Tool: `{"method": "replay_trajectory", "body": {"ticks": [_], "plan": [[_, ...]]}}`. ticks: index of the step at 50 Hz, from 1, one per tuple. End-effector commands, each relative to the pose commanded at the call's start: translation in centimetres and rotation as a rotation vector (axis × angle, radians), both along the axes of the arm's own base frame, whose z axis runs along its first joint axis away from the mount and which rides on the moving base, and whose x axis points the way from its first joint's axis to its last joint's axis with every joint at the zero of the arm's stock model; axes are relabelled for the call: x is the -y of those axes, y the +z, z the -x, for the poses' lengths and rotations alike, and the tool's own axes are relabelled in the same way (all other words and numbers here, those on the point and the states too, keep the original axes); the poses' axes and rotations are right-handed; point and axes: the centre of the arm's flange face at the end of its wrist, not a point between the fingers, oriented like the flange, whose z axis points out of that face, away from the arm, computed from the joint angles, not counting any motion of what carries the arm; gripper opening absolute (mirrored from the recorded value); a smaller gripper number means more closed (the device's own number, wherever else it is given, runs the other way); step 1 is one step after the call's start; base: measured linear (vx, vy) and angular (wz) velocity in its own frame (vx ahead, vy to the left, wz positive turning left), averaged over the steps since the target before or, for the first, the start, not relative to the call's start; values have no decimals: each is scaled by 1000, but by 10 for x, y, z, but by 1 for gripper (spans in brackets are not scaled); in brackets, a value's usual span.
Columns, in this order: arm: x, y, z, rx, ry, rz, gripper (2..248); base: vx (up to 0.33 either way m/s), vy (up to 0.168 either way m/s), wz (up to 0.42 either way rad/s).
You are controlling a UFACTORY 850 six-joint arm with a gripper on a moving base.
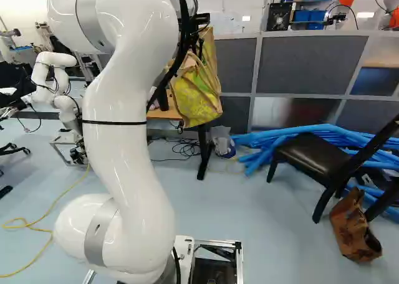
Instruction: Pick up the bag on the ground and place it on the table
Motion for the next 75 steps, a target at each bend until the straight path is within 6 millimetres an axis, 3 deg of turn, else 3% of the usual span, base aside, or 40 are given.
{"method": "replay_trajectory", "body": {"ticks": [75], "plan": [[0, 0, 0, 0, 0, 0, 21, 151, 71, -27]]}}
